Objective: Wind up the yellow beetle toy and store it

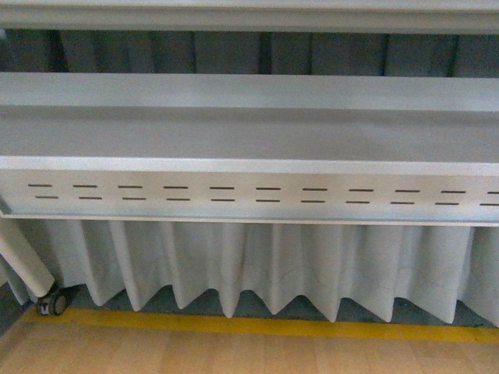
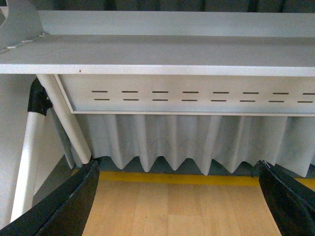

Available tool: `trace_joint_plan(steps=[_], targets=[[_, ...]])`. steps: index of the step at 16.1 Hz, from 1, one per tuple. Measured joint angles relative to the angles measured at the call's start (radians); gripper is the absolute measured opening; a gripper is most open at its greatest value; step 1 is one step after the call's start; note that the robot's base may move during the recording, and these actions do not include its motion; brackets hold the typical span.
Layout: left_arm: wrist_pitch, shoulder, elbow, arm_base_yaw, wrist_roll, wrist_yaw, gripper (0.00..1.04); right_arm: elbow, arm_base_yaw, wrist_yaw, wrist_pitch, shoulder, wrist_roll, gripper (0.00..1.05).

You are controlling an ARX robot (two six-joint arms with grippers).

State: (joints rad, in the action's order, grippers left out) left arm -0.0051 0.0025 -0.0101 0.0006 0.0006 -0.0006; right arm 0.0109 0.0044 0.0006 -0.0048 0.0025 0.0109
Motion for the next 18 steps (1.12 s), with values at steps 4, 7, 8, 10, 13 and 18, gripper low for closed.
trace_joint_plan(steps=[4, 7, 8, 10, 13, 18], targets=[[0.000, 0.000, 0.000, 0.000, 0.000, 0.000, 0.98, 0.000, 0.000, 0.000, 0.000, 0.000, 0.000, 0.98], [0.000, 0.000, 0.000, 0.000, 0.000, 0.000, 0.98, 0.000, 0.000, 0.000, 0.000, 0.000, 0.000, 0.98], [0.000, 0.000, 0.000, 0.000, 0.000, 0.000, 0.98, 0.000, 0.000, 0.000, 0.000, 0.000, 0.000, 0.98], [0.000, 0.000, 0.000, 0.000, 0.000, 0.000, 0.98, 0.000, 0.000, 0.000, 0.000, 0.000, 0.000, 0.98], [0.000, 0.000, 0.000, 0.000, 0.000, 0.000, 0.98, 0.000, 0.000, 0.000, 0.000, 0.000, 0.000, 0.98], [-0.001, 0.000, 0.000, 0.000, 0.000, 0.000, 0.98, 0.000, 0.000, -0.001, -0.002, 0.000, 0.000, 0.98]])
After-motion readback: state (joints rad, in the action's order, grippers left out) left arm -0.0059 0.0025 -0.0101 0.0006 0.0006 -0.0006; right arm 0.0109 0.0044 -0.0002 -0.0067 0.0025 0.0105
